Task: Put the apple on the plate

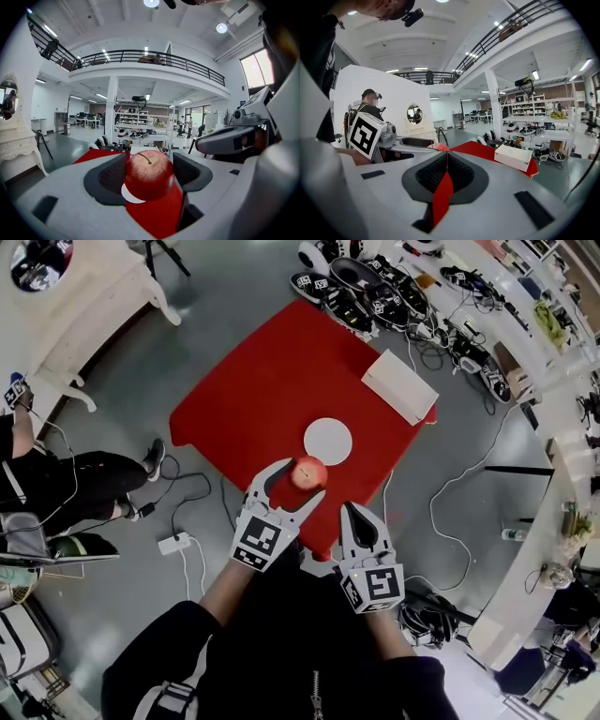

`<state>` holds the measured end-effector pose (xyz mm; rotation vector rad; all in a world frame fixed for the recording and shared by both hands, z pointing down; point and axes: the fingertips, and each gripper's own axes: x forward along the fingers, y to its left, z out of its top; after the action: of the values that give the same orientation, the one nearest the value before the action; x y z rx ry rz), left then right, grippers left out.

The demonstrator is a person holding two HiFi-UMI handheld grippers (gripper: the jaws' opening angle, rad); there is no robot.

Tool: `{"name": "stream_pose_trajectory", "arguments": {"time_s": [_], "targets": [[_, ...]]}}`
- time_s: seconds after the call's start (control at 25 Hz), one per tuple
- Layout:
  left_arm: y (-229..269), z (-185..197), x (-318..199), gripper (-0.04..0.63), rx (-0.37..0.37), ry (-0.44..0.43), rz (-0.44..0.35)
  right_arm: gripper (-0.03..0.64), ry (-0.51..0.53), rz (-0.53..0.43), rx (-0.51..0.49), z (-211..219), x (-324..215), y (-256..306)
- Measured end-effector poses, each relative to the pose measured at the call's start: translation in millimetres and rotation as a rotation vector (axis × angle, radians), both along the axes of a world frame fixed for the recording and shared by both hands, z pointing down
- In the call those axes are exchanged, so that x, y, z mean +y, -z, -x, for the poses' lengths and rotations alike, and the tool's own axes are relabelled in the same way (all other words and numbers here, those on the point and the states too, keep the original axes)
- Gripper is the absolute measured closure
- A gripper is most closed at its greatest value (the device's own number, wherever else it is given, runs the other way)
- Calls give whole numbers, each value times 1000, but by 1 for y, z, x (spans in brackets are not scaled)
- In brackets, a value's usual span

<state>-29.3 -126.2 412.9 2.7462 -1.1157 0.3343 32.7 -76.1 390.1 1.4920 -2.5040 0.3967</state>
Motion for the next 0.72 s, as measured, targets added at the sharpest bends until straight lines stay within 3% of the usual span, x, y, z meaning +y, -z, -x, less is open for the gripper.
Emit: {"name": "stream_pose_trajectory", "arguments": {"time_s": [0.72], "targets": [[-2, -10, -33, 284, -34, -37, -8, 604, -30, 15, -16, -10, -39, -10]]}}
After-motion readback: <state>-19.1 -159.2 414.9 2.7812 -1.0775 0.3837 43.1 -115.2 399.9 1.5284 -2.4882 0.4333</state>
